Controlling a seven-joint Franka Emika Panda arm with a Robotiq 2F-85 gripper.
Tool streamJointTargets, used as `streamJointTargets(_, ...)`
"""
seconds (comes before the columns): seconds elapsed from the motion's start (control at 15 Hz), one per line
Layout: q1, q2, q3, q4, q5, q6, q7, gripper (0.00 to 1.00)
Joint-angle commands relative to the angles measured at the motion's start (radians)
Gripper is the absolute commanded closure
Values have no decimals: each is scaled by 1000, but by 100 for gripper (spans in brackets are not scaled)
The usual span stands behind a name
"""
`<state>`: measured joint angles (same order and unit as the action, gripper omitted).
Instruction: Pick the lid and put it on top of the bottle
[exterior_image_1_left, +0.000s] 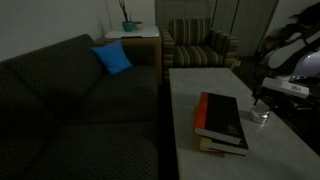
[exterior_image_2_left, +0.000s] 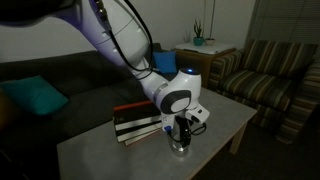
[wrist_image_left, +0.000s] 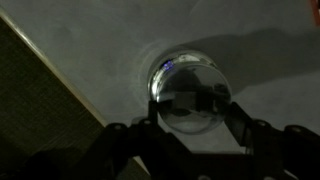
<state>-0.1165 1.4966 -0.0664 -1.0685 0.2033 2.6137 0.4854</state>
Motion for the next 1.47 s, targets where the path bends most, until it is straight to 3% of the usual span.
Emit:
streamJointTargets(0.0, -5, 0, -2, -2, 22, -4, -1, 57)
streamJointTargets(0.13, -6, 0, -1, -2, 25, -2, 1, 57)
streamJointTargets(0.2, -7, 0, -1, -1, 26, -2, 1, 12)
streamJointTargets(0.33, -7, 0, -1, -1, 29, -3, 3, 2)
streamJointTargets(1.07, -8, 0, 19, -6, 27, 65, -46, 0)
streamJointTargets(1.4, 34, -41, 5, -105, 4, 218, -40, 0)
